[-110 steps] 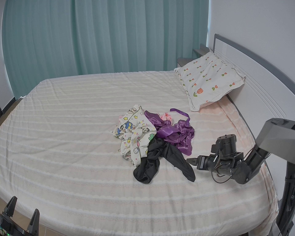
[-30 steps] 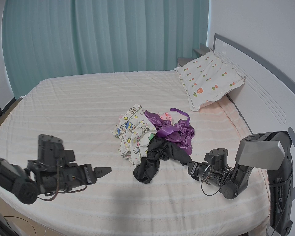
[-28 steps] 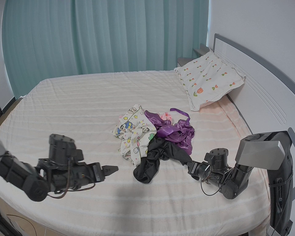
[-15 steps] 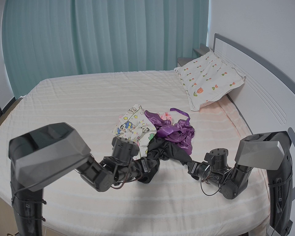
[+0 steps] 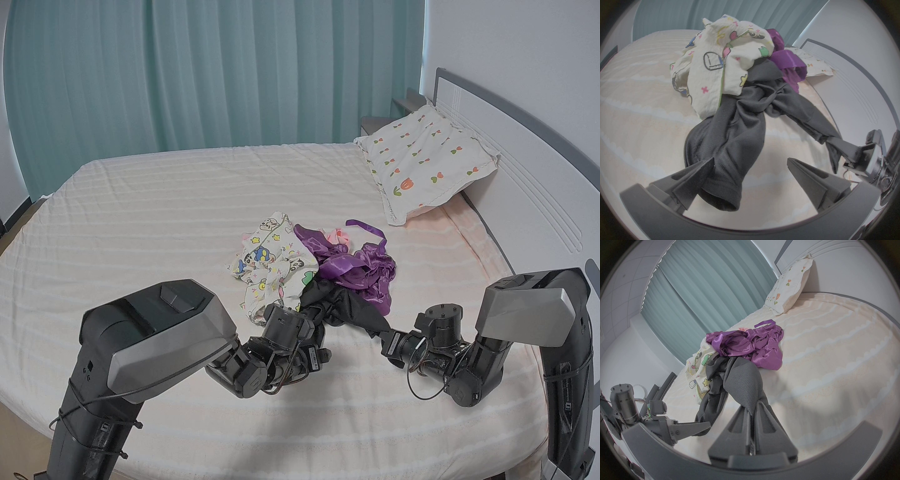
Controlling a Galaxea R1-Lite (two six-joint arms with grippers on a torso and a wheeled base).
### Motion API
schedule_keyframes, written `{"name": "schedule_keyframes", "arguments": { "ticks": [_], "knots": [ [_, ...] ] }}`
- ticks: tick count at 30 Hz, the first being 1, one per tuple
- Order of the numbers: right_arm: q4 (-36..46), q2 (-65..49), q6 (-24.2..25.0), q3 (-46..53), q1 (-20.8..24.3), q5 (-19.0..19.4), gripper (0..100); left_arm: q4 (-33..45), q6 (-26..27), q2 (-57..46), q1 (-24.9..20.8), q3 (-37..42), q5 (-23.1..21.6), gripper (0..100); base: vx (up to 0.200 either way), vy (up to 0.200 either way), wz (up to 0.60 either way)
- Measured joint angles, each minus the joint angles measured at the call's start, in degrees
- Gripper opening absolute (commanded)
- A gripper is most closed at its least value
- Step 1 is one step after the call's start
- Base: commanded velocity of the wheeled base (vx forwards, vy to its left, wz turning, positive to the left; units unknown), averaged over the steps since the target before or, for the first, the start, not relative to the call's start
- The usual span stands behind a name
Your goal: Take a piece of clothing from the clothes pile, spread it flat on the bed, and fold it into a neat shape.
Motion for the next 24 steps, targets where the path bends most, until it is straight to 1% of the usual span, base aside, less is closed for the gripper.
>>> {"name": "schedule_keyframes", "arguments": {
  "ticks": [1,6,9,13,18,24],
  "knots": [
    [0.0,0.0,0.0,0.0,0.0,0.0,0,0.7,0.0,0.2,0.0,-0.4,0.5,0,0.0,0.0,0.0],
    [0.0,0.1,0.0,-0.1,0.0,0.0,0,2.9,-0.1,1.0,0.0,-2.3,2.3,0,0.0,0.0,0.0],
    [-0.5,0.1,0.1,0.0,0.0,0.2,0,3.0,-0.4,1.1,0.1,-2.7,4.6,0,0.0,0.0,0.0],
    [-3.5,-0.1,0.5,0.5,-0.1,0.4,0,3.0,-3.1,0.7,0.8,-2.3,5.6,0,0.0,0.0,0.0],
    [-7.1,-0.9,1.6,1.1,-0.4,0.4,0,2.8,-7.9,-3.3,1.5,-0.7,5.1,0,0.0,0.0,0.0],
    [-10.5,-4.7,2.8,3.2,-0.7,0.8,0,2.5,-11.4,-14.3,2.2,4.2,3.3,0,0.0,0.0,0.0]
  ]
}}
